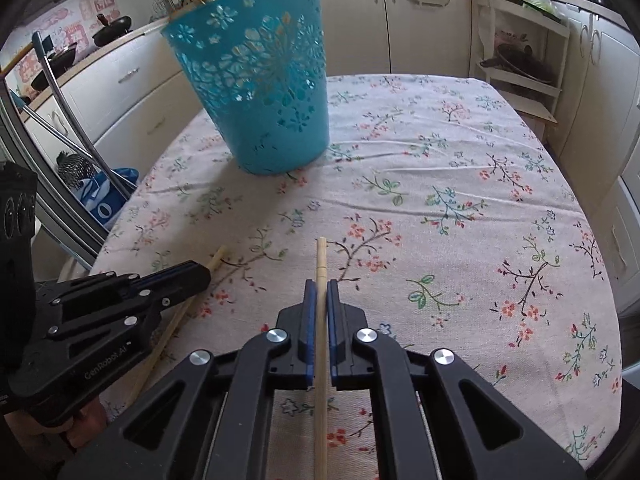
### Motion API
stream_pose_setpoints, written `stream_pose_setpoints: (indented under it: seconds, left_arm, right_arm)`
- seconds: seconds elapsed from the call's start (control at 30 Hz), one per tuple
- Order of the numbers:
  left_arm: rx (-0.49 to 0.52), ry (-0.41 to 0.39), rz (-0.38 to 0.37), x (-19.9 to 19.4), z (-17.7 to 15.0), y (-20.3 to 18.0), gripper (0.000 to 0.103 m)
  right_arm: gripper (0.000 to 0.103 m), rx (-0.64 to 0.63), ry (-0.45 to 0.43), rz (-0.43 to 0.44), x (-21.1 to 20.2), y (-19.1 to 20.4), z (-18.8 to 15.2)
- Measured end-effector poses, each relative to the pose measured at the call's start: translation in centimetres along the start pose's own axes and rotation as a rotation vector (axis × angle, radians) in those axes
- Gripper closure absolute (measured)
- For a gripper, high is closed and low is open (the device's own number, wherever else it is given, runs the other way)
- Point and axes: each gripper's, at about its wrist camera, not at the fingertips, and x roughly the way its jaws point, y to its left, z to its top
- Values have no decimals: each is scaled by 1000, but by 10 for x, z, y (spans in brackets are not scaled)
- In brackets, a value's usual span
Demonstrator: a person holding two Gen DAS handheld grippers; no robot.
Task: Organize utensils
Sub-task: 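Lift the stick with the left gripper over the teal basket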
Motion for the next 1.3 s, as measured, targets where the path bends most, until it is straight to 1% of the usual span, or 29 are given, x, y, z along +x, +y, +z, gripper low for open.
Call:
stream_pose_setpoints:
  seconds: [0.2, 0.43, 0.5, 0.63, 0.83, 1.03, 1.13, 1.3]
  left_arm:
    - [-15, -74, -32, -25, 8, 1, 99]
    - [-26, -167, -52, -58, 22, -1, 99]
    - [-22, -199, -62, -69, 28, -4, 99]
    - [-12, -256, -73, -93, 43, -8, 99]
    - [-24, -337, -98, -128, 70, -6, 99]
    - [-49, -414, -110, -159, 108, 2, 99]
    - [-52, -445, -111, -168, 126, 2, 99]
    - [-52, -482, -98, -168, 153, -5, 99]
  right_arm:
    - [97, 45, 12, 19, 6, -6, -1]
    - [97, 70, -12, 13, 2, -19, -7]
    - [97, 83, -13, 16, 3, -24, -10]
    - [97, 78, -40, 27, 2, -26, -14]
    - [97, 90, -58, 55, 2, -29, -15]
    - [97, 111, -67, 80, 4, -32, -15]
    - [97, 120, -69, 91, 4, -34, -15]
    - [97, 131, -68, 104, 3, -37, -16]
